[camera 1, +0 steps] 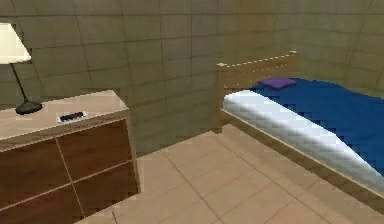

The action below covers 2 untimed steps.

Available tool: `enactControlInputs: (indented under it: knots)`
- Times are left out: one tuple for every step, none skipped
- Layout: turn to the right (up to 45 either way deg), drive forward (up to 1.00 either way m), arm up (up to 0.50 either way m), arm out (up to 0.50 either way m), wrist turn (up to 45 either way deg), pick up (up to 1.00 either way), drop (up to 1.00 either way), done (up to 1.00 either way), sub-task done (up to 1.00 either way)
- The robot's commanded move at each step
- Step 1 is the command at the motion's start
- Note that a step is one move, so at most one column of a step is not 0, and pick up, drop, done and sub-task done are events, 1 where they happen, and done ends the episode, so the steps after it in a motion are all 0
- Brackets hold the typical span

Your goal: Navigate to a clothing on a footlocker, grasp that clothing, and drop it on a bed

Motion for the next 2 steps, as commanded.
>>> enactControlInputs:
  knots:
    - [45.0,0.00,0.00,0.00,0.0,0.00,0.00,0.00,0.00]
    - [9.0,0.00,0.00,0.00,0.0,0.00,0.00,0.00,0.00]
